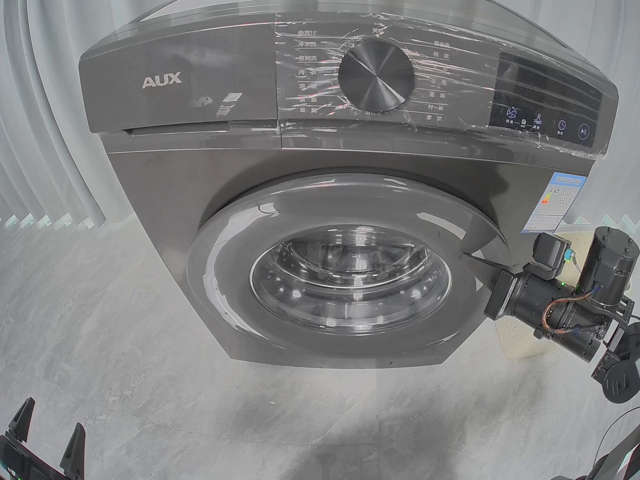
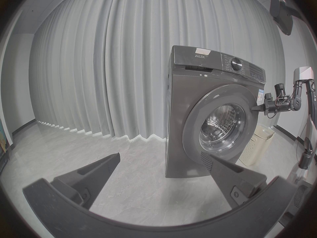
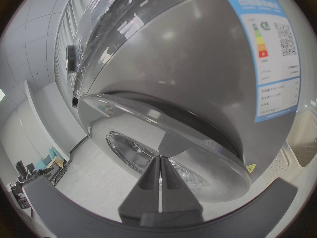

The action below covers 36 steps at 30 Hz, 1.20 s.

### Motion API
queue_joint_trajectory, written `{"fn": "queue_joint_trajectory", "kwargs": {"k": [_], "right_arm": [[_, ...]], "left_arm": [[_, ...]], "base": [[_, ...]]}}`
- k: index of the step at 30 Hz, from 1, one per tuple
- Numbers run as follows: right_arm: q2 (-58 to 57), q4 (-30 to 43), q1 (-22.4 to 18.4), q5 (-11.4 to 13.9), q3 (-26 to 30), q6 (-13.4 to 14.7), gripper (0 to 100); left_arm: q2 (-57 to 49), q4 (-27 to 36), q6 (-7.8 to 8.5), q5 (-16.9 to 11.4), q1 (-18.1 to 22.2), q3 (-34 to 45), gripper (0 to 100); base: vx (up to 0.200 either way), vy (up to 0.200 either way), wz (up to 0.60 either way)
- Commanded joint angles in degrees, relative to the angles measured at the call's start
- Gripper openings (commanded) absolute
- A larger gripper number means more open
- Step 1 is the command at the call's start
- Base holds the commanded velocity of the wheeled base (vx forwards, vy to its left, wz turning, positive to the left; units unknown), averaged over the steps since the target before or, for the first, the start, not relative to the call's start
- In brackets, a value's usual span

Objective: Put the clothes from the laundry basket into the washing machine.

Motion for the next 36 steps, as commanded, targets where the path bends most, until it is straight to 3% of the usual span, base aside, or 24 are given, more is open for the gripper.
{"fn": "queue_joint_trajectory", "kwargs": {"k": [1,8,10,13,19,25,27,32,33,36], "right_arm": [[-0.3,-0.7,-0.3,-0.6,0.4,0.0,0],[-0.4,-0.7,-0.6,-1.1,0.4,-0.2,0],[-0.5,-0.7,-1.9,-2.9,0.0,-0.4,0],[-0.7,-0.7,-2.3,-3.6,-0.1,-0.4,0],[-2.0,-1.2,-2.3,-3.6,0.9,-0.2,0],[-7.1,-0.7,0.2,-2.7,7.1,-0.9,0],[-13.2,-0.2,4.5,-1.2,13.4,-2.5,0],[-20.3,-0.1,5.5,-1.1,19.0,-3.8,0],[-21.8,0.0,5.5,-1.0,19.8,-3.9,100],[-24.6,1.3,5.5,-1.0,21.0,-3.9,100]], "left_arm": [[-0.8,0.0,0.0,0.0,0.0,1.0,100],[-0.8,0.0,-0.09,0.0,0.0,1.0,100],[-0.8,0.0,-0.09,0.0,0.0,1.0,100],[-0.8,0.0,-0.09,0.0,0.0,1.0,100],[-0.8,0.0,-0.09,0.0,0.0,1.0,100],[-0.8,-0.1,-0.09,0.0,0.0,1.0,100],[-0.8,0.0,-0.17,0.0,0.0,1.0,100],[-0.8,0.0,-0.09,-0.1,0.0,1.0,100],[-0.8,0.0,-0.17,-0.1,0.0,1.0,100],[-0.8,0.0,-0.17,-0.1,0.0,1.0,100]], "base": [[0.0,0.0,0.0],[0.0,0.0,0.0],[0.0,0.0,0.0],[0.0,0.0,0.0],[0.0,0.0,0.0],[0.0,0.0,0.0],[0.0,0.0,0.0],[0.0,0.0,0.0],[0.0,0.0,0.0],[0.0,0.0,0.0]]}}
